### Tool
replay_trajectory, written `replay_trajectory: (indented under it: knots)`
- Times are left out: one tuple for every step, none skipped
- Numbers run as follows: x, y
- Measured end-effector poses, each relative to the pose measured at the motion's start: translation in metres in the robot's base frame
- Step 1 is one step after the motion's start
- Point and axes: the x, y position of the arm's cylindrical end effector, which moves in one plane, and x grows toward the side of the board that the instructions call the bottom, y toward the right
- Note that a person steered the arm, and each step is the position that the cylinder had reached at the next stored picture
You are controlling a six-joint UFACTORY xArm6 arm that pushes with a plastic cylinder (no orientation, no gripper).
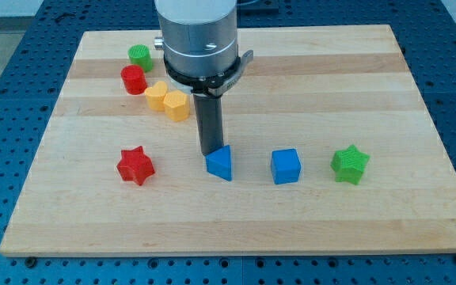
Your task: Slide the red star towards the yellow heart
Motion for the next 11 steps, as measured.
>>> replay_trajectory:
  knots:
    - [0.006, 0.002]
    - [0.007, 0.002]
    - [0.003, 0.002]
    - [-0.031, 0.01]
    - [-0.07, 0.011]
    - [-0.053, -0.017]
    - [-0.031, -0.054]
    - [-0.002, -0.072]
    - [0.036, -0.084]
    - [0.075, -0.1]
    - [0.088, -0.121]
